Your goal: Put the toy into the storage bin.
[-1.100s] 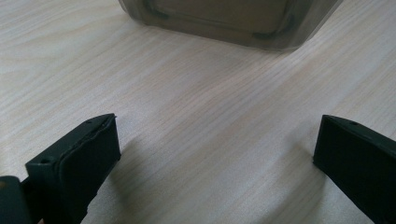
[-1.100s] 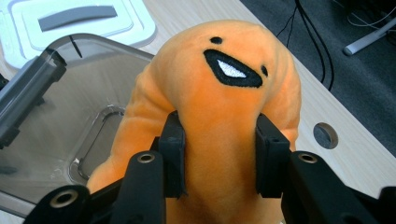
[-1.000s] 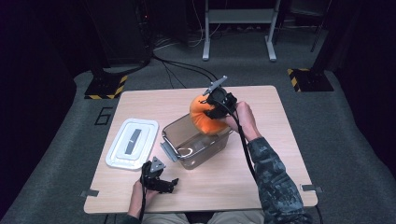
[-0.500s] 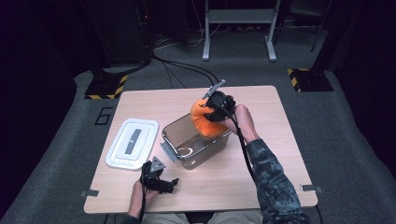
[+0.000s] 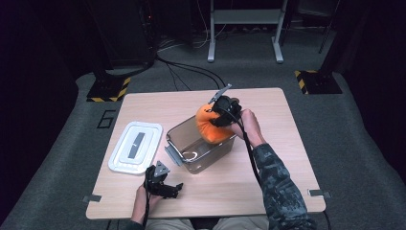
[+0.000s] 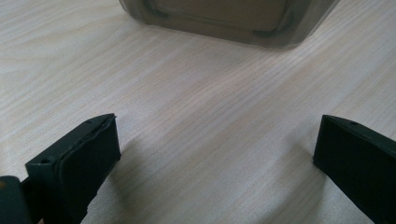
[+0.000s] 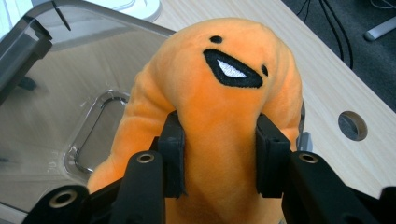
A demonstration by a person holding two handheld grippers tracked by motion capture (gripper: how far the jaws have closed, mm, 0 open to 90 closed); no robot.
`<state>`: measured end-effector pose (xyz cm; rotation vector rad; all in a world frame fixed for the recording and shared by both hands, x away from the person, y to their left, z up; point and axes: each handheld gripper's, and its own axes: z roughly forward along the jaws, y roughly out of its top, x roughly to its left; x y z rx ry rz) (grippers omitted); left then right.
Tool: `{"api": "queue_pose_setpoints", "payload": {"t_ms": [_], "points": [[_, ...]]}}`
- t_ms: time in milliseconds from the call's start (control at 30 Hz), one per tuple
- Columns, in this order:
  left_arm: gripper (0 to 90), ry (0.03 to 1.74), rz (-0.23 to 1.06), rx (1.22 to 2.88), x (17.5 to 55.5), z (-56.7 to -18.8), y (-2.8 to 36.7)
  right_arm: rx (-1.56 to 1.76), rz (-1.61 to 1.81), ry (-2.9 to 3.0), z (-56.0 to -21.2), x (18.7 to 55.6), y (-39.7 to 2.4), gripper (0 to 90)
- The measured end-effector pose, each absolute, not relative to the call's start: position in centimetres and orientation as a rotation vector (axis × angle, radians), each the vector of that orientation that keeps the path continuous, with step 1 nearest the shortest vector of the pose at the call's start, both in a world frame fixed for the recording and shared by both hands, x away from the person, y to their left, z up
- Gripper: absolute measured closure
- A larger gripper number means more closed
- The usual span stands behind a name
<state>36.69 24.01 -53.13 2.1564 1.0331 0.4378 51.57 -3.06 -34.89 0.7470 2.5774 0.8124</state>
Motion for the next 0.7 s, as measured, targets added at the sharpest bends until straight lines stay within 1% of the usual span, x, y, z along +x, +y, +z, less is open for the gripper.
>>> {"api": "queue_pose_setpoints", "payload": {"t_ms": [700], "points": [[0.2, 1.032, 0.439, 2.157, 36.7, -53.1, 24.0, 0.804, 0.802, 2.65, -36.9, 52.5, -3.1, 60.2]]}}
